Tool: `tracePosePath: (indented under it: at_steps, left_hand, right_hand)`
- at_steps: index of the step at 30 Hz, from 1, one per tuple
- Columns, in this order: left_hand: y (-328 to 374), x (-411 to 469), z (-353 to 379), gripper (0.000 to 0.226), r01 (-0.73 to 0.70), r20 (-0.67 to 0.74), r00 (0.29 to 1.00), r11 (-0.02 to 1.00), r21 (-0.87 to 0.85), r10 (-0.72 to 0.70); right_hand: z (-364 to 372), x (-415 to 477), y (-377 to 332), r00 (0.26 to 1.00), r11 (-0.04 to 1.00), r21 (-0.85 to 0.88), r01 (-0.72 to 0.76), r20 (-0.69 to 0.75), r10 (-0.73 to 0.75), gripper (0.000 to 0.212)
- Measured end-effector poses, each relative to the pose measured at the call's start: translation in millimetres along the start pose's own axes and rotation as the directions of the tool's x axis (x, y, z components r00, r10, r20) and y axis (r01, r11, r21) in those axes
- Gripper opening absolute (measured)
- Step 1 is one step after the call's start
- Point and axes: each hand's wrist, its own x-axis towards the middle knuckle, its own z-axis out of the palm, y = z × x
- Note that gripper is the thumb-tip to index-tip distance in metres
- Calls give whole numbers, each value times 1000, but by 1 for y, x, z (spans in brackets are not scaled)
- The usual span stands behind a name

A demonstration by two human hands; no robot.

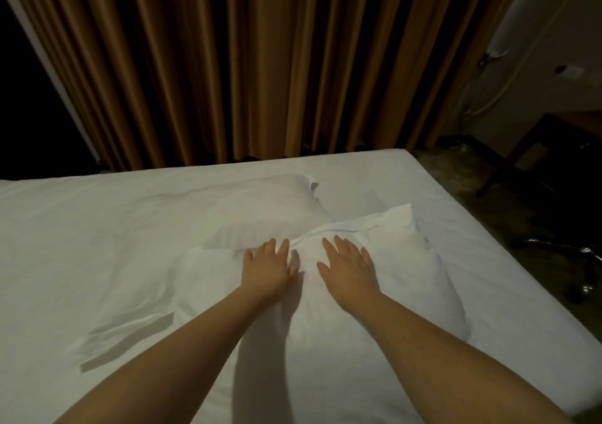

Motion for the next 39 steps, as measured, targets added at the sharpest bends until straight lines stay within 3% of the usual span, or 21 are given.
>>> tracePosePath:
  at_steps: [3, 7, 12, 17, 22, 25, 29, 31, 34, 39]
  left_hand:
    - [9, 33, 35, 62, 66, 55, 996, 995, 77, -71]
    - [9, 81, 68, 94, 193, 100, 974, 977, 92, -202]
    - [-25, 134, 102, 133, 148, 381, 906, 982, 121, -183]
    - [-36, 157, 149, 152, 127, 515, 842, 987, 97, -160]
    - [-44, 163, 180, 152, 180, 567, 802, 981, 70, -187]
    - [-47, 167, 189, 155, 206, 587, 781, 975, 78, -212]
    - [-46, 175, 194, 153, 274, 625, 738, 960, 66, -253]
    - [-44, 179, 194, 142, 296, 655, 717, 955, 21, -237]
    - [-41, 177, 193, 92, 329, 705, 677, 944, -35, -210]
    - [-27, 151, 191, 86, 333, 687, 676, 942, 37, -266]
  right_hand:
    - [21, 40, 36, 997, 997, -3, 75, 36, -75, 69]
    - [47, 114, 68, 964, 968, -32, 250, 102, -246, 88]
    - [94, 189, 89, 822, 934, 109, 340, 449, -351, 97]
    - [145, 206, 104, 725, 912, 152, 381, 564, -397, 91]
    - [173, 218, 104, 645, 903, 261, 342, 633, -427, 107]
    - [184, 230, 101, 616, 916, 226, 331, 683, -391, 110]
    - [190, 229, 97, 643, 846, 127, 517, 595, -482, 107]
    - [195, 229, 97, 638, 782, 117, 612, 510, -576, 113]
    - [201, 229, 99, 597, 787, 176, 592, 560, -575, 100]
    - [204, 212, 96, 592, 861, 203, 466, 652, -474, 111]
